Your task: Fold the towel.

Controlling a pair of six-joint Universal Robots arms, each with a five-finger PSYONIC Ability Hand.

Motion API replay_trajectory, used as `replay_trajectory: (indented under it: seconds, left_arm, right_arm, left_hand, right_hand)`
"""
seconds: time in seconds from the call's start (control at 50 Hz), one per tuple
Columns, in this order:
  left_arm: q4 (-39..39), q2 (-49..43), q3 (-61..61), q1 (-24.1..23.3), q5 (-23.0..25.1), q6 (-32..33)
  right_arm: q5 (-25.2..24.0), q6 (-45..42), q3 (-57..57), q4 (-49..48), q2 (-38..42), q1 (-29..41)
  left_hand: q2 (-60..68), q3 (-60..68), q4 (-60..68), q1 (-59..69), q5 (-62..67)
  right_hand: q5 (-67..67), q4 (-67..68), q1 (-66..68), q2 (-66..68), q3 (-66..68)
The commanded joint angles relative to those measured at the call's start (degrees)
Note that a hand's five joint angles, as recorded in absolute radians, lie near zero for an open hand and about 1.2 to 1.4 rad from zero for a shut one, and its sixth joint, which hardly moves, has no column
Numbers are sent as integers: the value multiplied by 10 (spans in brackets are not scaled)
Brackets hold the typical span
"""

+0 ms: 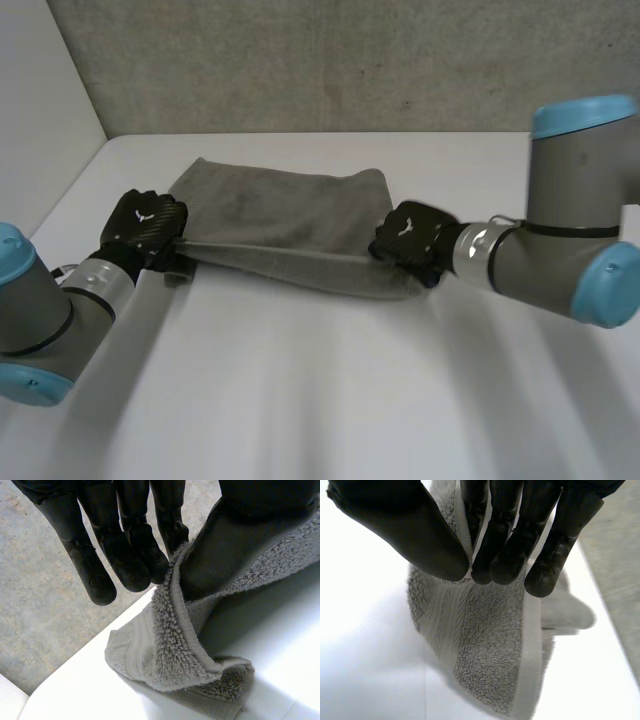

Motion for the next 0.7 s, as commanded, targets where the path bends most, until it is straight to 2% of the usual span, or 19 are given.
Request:
replay_trajectory:
  seconds: [0.02, 0.08, 0.22, 0.24, 0.26, 0.28, 0.3, 0.44, 0.7]
  left_arm:
    - [0, 0, -2, -7, 1, 0]
    - [0, 1, -2, -7, 1, 0]
    - [0, 0, -2, -9, 1, 0]
    - [0, 0, -2, -9, 1, 0]
    - [0, 0, -2, -9, 1, 0]
    - [0, 0, -2, -9, 1, 0]
    - [0, 0, -2, -9, 1, 0]
    - [0, 0, -2, -10, 1, 0]
    - [0, -4, -6, -10, 4, 3]
  right_arm:
    - [-25, 157, 115, -116, -118, -59]
    - [-22, 190, 171, -160, -141, -75]
    - [-23, 176, 250, -195, -135, -72]
    - [-24, 168, 265, -207, -134, -73]
    - [-27, 160, 278, -223, -128, -73]
    - [-27, 160, 278, -223, -128, -73]
    - [-29, 152, 289, -242, -118, -72]
    - [-31, 130, 309, -312, -100, -71]
    - [-33, 126, 323, -334, -97, -74]
  left_hand:
    - [30, 34, 21, 82, 75]
    - [30, 34, 21, 82, 75]
    - [30, 34, 21, 82, 75]
    - [30, 34, 21, 82, 75]
    - [30, 34, 21, 82, 75]
    - [30, 34, 21, 82, 75]
    - [30, 34, 21, 82, 75]
    - [30, 34, 21, 82, 75]
    - [30, 34, 21, 82, 75]
  right_hand:
    - [35, 36, 47, 55, 39]
    - [35, 36, 47, 55, 39]
    - [35, 36, 47, 55, 39]
    - [-16, -15, -4, 4, -12]
    - [-158, -157, -146, -138, -154]
    - [-160, -159, -148, -140, -155]
    - [-223, -222, -211, -203, -219]
    - [-239, -238, -227, -219, -234]
    - [-229, -228, -217, -209, -224]
